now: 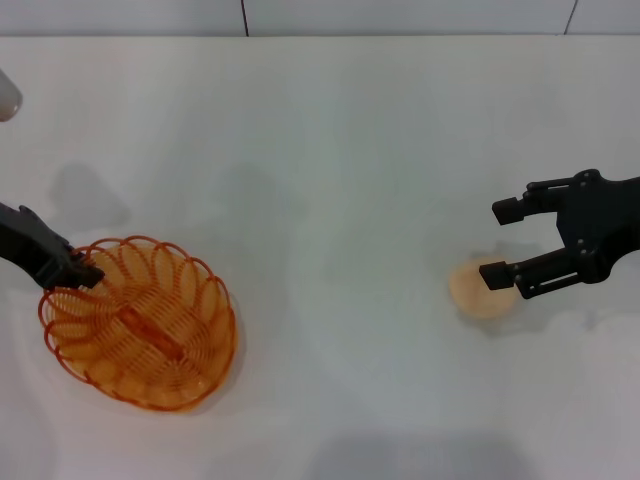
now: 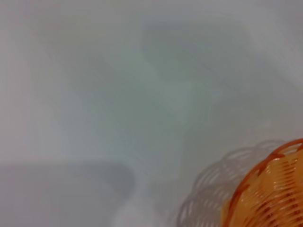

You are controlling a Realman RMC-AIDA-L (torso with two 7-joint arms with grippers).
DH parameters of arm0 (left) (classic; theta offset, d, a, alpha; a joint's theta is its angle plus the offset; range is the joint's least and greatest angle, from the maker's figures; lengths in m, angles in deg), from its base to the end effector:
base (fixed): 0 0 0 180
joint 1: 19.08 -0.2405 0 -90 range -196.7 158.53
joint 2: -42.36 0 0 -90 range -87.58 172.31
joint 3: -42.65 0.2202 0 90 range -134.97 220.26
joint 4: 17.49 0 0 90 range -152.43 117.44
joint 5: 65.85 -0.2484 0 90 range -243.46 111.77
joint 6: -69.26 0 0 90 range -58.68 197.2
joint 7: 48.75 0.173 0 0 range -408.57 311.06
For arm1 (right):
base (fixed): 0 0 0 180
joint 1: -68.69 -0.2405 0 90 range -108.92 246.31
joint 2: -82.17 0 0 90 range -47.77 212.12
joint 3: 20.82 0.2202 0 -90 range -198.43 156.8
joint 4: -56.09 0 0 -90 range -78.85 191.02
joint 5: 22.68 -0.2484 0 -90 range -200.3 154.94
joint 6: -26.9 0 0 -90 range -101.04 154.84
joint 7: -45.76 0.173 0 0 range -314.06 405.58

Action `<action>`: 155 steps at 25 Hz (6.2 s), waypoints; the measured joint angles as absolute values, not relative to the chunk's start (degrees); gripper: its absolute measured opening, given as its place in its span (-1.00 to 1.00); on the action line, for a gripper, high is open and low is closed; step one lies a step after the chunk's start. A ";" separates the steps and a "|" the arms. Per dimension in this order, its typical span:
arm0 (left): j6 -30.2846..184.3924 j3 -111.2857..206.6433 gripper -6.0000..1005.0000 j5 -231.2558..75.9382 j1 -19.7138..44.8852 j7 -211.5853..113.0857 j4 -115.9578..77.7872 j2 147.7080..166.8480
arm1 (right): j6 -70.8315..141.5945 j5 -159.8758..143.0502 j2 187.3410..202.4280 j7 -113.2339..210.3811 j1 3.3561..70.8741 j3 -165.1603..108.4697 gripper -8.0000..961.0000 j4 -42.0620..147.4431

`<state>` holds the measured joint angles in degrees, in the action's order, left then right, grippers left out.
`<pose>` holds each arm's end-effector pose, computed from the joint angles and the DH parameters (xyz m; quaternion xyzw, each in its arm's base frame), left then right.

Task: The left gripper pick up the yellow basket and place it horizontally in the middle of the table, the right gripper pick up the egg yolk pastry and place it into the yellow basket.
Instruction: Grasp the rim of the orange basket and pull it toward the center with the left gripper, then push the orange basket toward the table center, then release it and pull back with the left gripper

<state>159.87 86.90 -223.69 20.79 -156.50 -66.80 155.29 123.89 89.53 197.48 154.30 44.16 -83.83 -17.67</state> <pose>-0.2923 0.3801 0.0572 -0.9275 -0.3134 0.1661 0.1181 0.1609 0.3487 0.0466 -0.9790 0.1639 0.1029 0.0639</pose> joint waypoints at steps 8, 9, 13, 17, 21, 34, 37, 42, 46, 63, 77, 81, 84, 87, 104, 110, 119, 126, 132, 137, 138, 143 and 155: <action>160.19 86.46 -0.74 -223.23 21.17 -156.89 -66.80 154.99 | 123.94 89.56 197.48 154.30 44.03 -83.83 0.81 -17.70; 160.55 86.44 -0.74 -223.15 21.23 -156.95 -66.83 154.93 | 123.93 89.56 197.48 154.30 44.02 -83.83 0.81 -17.69; 161.57 86.39 -0.75 -222.25 21.30 -157.20 -67.30 154.93 | 123.93 89.55 197.48 154.30 43.99 -83.83 0.81 -17.64; 162.27 85.79 -0.75 -218.98 21.09 -158.55 -67.73 154.90 | 123.93 89.54 197.48 154.30 43.99 -83.81 0.81 -17.57; 162.64 84.93 -0.76 -217.92 20.90 -160.34 -68.96 155.19 | 123.93 89.52 197.48 154.30 44.03 -83.78 0.81 -17.56; 163.64 85.12 -0.82 -213.11 21.55 -170.17 -71.36 155.31 | 123.76 89.46 197.48 154.30 44.05 -83.76 0.81 -17.57; 163.60 85.34 -0.82 -213.05 21.98 -174.24 -71.38 155.31 | 123.77 89.46 197.48 154.30 44.03 -83.59 0.81 -17.57; 163.37 85.35 -0.82 -212.40 22.88 -181.68 -71.38 155.33 | 123.80 89.36 197.53 154.30 44.01 -83.49 0.81 -17.56; 162.97 85.37 -0.82 -211.38 23.03 -187.33 -71.38 155.84 | 123.79 88.78 197.50 154.30 43.97 -83.64 0.81 -17.56; 160.99 85.58 -0.81 -208.05 22.41 -197.65 -69.42 159.80 | 124.90 87.94 197.39 154.04 43.86 -83.43 0.81 -17.84; 160.88 87.71 -0.79 -210.87 23.62 -201.91 -67.61 158.28 | 125.45 86.63 197.37 153.78 43.69 -83.78 0.81 -17.72; 160.29 87.77 -0.79 -212.62 24.45 -202.08 -67.08 158.13 | 125.45 86.56 197.39 153.77 43.54 -83.85 0.81 -17.65; 159.07 87.96 -0.79 -213.23 25.16 -202.04 -65.84 158.20 | 125.45 86.56 197.40 153.74 43.50 -83.84 0.81 -17.65; 157.53 88.45 -0.78 -213.31 25.96 -201.73 -64.05 158.31 | 125.43 86.56 197.40 153.62 43.50 -83.84 0.81 -17.61; 153.41 88.52 -0.77 -212.67 27.49 -201.17 -60.03 159.79 | 125.42 86.57 197.31 153.22 43.47 -83.83 0.81 -17.51; 152.93 88.52 -0.76 -212.85 27.59 -201.63 -59.45 160.08 | 125.42 86.56 197.30 152.47 43.47 -83.81 0.81 -16.73; 151.14 91.35 -0.75 -213.49 27.59 -202.40 -58.06 159.89 | 125.51 86.56 197.25 151.75 43.60 -83.83 0.81 -16.02; 149.73 93.47 -0.74 -214.14 27.87 -202.76 -58.01 159.80 | 125.51 86.56 197.30 151.63 43.60 -83.84 0.81 -15.93; 149.14 93.54 -0.74 -214.56 28.00 -202.80 -58.01 159.98 | 125.51 86.57 197.24 151.57 43.52 -83.76 0.80 -15.93; 148.83 93.57 -0.73 -214.45 27.89 -203.45 -58.01 160.38 | 125.56 86.57 197.22 151.57 43.49 -83.74 0.80 -15.94; 148.75 93.57 -0.73 -214.40 27.81 -203.65 -58.01 160.43 | 125.64 86.57 197.22 151.57 43.48 -83.73 0.79 -15.95; 148.48 93.34 -0.73 -214.23 27.55 -204.18 -58.01 160.47 | 126.17 86.57 197.25 151.19 43.58 -83.39 0.79 -15.98; 148.44 93.17 -0.71 -214.12 28.05 -204.23 -58.01 160.48 | 126.94 86.56 197.31 151.13 43.78 -83.39 0.77 -15.99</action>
<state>148.44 93.17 -214.12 28.05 -204.23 -58.01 160.48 126.94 86.56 197.31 151.13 43.78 -83.39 -15.99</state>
